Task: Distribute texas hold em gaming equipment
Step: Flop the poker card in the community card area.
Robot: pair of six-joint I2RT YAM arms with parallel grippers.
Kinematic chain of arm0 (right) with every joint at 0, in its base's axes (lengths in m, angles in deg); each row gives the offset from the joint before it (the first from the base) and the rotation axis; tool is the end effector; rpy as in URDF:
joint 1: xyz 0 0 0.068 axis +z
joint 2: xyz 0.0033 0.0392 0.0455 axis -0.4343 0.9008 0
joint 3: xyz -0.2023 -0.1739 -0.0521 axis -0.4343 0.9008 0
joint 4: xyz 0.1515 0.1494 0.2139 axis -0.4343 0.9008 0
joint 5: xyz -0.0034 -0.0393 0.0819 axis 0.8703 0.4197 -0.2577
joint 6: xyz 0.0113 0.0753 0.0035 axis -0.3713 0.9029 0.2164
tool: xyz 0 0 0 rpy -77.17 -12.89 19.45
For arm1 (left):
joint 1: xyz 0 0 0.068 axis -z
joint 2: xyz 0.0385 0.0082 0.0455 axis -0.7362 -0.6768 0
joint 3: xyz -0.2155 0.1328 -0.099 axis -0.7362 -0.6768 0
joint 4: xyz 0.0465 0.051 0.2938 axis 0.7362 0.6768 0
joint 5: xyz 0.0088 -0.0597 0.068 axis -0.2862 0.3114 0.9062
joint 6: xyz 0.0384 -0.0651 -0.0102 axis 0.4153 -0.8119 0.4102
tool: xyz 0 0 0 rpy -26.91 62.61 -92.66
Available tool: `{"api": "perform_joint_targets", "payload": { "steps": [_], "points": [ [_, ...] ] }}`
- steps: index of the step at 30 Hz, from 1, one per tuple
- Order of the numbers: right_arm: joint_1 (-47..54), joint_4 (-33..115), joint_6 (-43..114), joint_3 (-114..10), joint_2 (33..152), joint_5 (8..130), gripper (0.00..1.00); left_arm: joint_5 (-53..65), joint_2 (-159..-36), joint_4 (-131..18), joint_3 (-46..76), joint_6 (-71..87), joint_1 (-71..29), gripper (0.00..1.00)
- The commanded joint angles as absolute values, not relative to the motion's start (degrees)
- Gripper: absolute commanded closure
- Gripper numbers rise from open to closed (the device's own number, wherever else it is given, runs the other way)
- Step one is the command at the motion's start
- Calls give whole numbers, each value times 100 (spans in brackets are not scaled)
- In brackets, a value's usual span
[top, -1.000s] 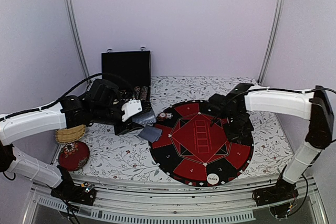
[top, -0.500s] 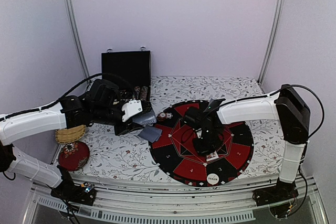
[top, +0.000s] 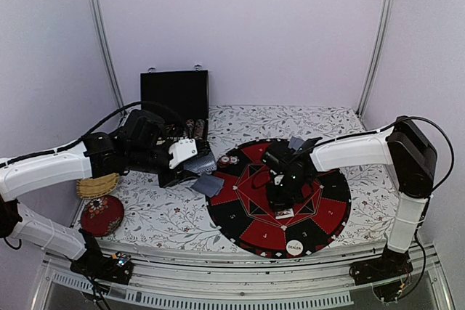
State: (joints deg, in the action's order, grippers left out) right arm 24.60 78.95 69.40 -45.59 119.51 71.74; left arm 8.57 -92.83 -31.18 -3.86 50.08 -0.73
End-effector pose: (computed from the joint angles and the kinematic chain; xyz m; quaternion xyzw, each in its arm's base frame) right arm 0.2457 0.3057 0.0942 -0.0867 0.9895 0.1081 0.0413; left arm 0.2224 -0.2450 0.2437 0.5809 0.6969 -0.1027 0.4079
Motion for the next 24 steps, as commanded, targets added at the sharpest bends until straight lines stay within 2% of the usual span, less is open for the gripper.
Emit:
{"api": "perform_joint_targets", "payload": {
  "steps": [1, 11, 17, 21, 24],
  "points": [
    [2417, 7907, 7128, -4407, 11882, 7524, 98, 844, -9172, -3241, -429, 5036, -4, 53],
    [2415, 7785, 7404, -4008, 11402, 7642, 98, 851, -9177, -3241, -429, 5045, -3, 53],
    [2409, 7166, 7472, -3832, 11423, 7136, 98, 871, -9172, -3236, -429, 5045, -9, 53],
    [2414, 6870, 7682, -3656, 11301, 7162, 95, 856, -9164, -3241, -438, 5045, -5, 53],
    [2396, 6867, 7651, -3716, 11392, 7155, 86, 858, -9159, -3239, -434, 5045, 0, 53]
  ]
}}
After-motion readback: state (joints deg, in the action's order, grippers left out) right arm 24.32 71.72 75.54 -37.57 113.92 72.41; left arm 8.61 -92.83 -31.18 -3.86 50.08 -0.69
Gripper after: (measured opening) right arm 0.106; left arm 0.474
